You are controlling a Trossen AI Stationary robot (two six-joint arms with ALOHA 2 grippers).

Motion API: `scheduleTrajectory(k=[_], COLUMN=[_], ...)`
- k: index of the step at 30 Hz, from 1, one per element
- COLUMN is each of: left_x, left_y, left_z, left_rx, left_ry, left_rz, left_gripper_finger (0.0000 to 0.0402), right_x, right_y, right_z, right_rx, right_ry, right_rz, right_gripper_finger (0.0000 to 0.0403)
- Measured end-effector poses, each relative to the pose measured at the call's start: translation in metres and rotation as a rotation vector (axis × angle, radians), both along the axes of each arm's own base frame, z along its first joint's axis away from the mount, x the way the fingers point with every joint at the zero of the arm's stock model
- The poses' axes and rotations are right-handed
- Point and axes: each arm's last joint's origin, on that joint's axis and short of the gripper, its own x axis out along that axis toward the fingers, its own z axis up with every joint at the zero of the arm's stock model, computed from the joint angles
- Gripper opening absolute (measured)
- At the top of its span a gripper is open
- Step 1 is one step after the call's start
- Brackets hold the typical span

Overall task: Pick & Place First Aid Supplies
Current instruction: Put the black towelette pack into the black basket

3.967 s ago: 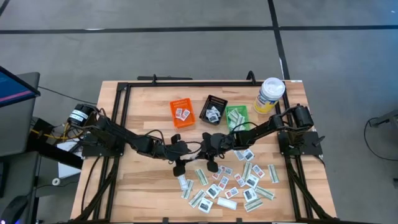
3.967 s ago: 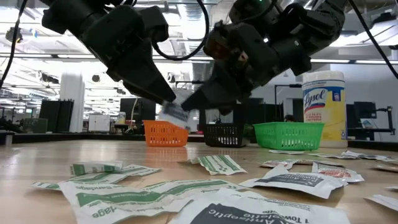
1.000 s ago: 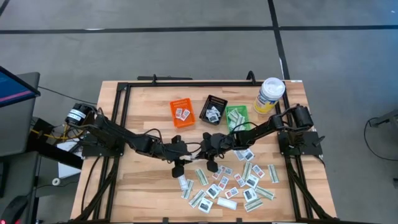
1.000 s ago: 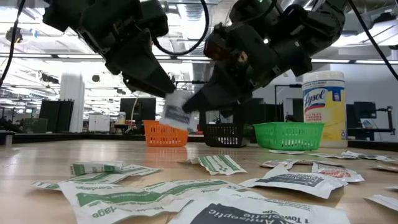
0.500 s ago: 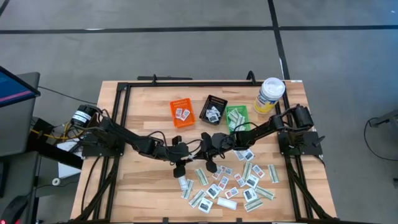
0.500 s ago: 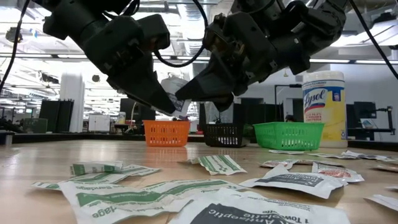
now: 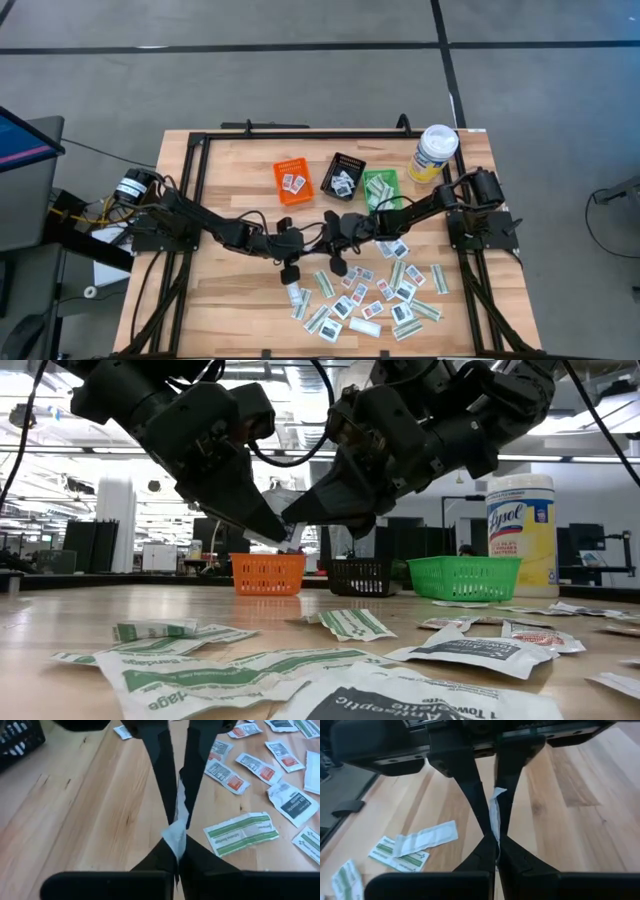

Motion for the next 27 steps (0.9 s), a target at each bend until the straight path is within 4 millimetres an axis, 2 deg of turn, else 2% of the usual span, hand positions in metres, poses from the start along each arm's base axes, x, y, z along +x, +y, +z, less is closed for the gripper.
scheduleTrajectory(k=[11, 15, 18, 23, 27], left_x=[-0.005, -0.011, -0.008, -0.009, -0.009], left_y=[-0.007, -0.009, -0.01, -0.011, -0.01], left_z=[-0.004, -0.013, -0.007, -0.009, -0.009], left_rx=[-0.035, -0.036, -0.079, -0.107, -0.1], left_ry=[0.056, 0.135, 0.104, 0.119, 0.114], left_rz=[0.022, -0.026, -0.06, -0.075, -0.064], left_gripper_finger=[0.0013, 0.0019, 0.002, 0.0022, 0.0019], right_x=[-0.001, -0.005, -0.004, -0.005, -0.011], right_y=[-0.006, -0.008, -0.009, -0.014, -0.02], right_z=[-0.003, -0.013, -0.008, -0.011, 0.001], right_rx=[-0.015, -0.029, -0.026, -0.033, -0.02], right_ry=[0.043, 0.108, 0.09, 0.123, 0.155], right_rz=[-0.03, -0.04, -0.045, -0.064, -0.092], right_gripper_finger=[0.0, 0.0, 0.0, 0.0, 0.0])
